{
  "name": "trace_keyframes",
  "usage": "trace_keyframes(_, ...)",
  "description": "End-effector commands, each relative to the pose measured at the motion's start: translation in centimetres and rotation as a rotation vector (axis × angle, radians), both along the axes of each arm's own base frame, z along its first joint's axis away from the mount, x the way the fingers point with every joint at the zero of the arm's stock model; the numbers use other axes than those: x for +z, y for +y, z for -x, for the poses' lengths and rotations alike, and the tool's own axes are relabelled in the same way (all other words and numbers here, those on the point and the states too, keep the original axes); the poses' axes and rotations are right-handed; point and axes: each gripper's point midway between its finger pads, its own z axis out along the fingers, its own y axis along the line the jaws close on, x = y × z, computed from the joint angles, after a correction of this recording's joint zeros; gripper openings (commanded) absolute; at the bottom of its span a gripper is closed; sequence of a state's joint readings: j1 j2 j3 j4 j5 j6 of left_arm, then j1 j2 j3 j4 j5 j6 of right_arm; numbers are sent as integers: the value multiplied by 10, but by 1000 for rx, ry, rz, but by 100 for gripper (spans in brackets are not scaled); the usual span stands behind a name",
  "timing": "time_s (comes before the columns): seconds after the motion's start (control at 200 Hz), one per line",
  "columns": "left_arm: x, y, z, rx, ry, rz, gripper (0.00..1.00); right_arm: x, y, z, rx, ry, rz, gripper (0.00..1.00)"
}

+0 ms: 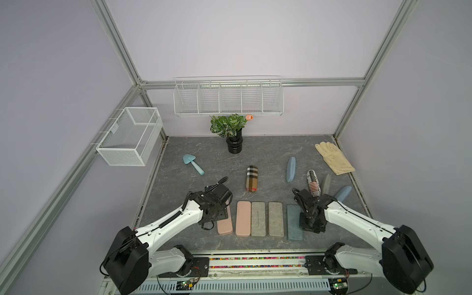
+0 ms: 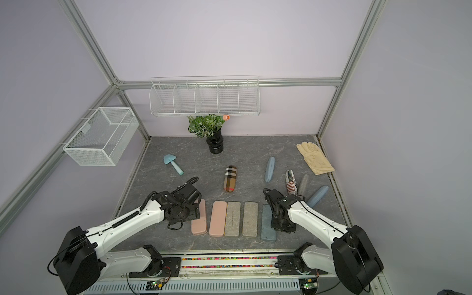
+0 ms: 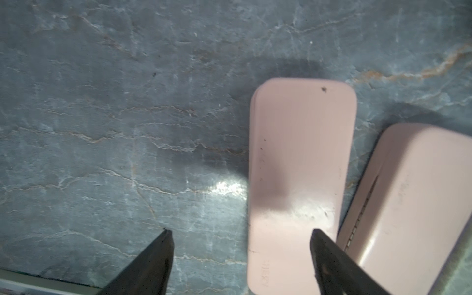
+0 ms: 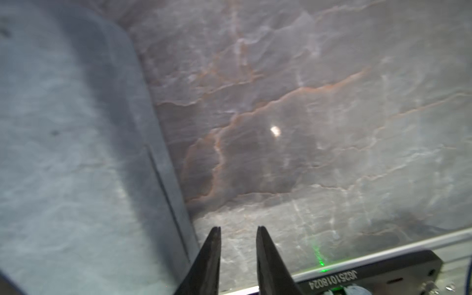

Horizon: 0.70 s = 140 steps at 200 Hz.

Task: Close the glasses case
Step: Move the glasses case to the center of the board.

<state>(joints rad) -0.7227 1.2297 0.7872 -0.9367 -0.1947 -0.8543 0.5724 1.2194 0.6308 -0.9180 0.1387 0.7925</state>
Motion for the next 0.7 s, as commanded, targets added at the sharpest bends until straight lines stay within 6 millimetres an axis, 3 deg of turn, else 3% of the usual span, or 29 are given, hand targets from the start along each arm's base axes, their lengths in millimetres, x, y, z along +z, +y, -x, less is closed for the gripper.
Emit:
trace_keyframes(0.0, -1, 13, -6, 29, 1, -47, 84, 3, 19, -6, 7, -6, -67, 28)
trace_keyframes(0.47, -9, 16, -29, 17, 17, -85, 85, 3, 73, -33, 135, -8, -112, 28)
trace_keyframes(0.695, 1, 7, -44, -6, -8, -73, 85, 3, 90, -41, 185, -1, -97, 29)
